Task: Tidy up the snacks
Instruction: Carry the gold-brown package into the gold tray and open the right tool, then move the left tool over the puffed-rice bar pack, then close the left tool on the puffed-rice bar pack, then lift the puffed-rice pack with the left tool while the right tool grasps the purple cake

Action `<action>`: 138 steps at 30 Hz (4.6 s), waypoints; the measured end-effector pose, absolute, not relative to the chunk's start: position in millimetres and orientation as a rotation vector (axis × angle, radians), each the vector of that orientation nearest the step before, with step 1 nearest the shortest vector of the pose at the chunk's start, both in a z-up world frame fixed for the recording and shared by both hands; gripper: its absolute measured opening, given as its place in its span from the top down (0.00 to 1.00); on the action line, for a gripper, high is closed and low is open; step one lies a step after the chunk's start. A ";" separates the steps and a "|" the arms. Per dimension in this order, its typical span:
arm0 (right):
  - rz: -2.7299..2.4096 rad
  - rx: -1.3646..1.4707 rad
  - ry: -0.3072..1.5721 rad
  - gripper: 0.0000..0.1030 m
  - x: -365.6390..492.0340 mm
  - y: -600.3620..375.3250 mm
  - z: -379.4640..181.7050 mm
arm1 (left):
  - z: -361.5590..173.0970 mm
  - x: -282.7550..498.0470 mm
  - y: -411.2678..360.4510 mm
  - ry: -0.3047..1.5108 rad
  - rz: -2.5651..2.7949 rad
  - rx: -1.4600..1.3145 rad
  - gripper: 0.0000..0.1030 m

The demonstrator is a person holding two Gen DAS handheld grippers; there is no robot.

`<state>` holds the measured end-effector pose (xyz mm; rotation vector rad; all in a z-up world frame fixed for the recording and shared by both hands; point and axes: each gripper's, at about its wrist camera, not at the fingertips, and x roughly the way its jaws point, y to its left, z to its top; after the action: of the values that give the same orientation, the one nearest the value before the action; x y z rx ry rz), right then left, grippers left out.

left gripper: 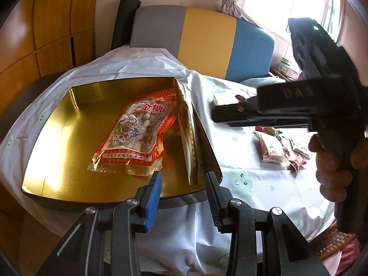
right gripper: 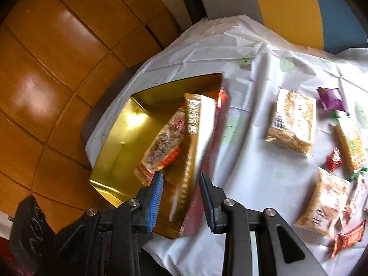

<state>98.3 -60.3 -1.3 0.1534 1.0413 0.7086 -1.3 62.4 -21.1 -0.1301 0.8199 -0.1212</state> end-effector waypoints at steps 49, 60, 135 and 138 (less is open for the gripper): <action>-0.135 0.376 1.056 0.56 107.7 -362.7 -29.9 | -8.6 142.3 -63.2 1.005 -0.191 0.038 0.17; -0.090 0.408 1.051 0.56 108.7 -363.1 -28.0 | -41.0 219.2 -85.6 1.052 -0.124 0.160 0.15; 0.157 -0.072 1.145 0.57 312.0 -174.9 -59.7 | -84.8 59.6 -82.5 0.769 -0.217 0.207 0.27; 0.181 -0.080 1.086 0.57 294.3 -178.9 -41.1 | -85.3 59.6 -82.4 0.766 -0.215 0.207 0.27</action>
<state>294.3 -178.9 -41.1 -0.0799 1.0860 0.1814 59.6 -82.4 -85.3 0.2074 0.7664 -0.2145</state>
